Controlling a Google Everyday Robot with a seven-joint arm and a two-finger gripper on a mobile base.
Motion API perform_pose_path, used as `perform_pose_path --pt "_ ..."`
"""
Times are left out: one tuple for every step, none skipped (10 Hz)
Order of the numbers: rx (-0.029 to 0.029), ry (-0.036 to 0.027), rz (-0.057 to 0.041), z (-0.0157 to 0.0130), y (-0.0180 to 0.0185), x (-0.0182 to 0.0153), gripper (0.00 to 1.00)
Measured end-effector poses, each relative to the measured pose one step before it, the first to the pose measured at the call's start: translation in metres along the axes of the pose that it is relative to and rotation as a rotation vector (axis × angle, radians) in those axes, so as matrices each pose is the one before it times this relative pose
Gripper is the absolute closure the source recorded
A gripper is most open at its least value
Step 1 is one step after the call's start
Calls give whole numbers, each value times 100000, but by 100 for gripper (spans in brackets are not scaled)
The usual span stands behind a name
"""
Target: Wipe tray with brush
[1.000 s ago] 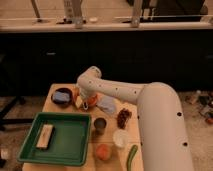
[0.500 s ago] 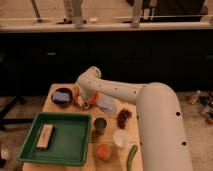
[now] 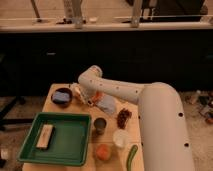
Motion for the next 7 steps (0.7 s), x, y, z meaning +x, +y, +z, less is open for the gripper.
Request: perform_pose_path --pt "5 -156 -425 -309 6 27 100" --pt "115 -371 -649 -413 21 21 100" --pt "260 -779 -1042 -1014 -12 -64 100" --pt "112 -522 -636 -730 -59 142 100" --pt "56 -501 -415 -491 -71 150 100" --pt "-112 -532 -515 -492 -18 237 100" --pt "-85 -547 -279 -336 -86 247 100"
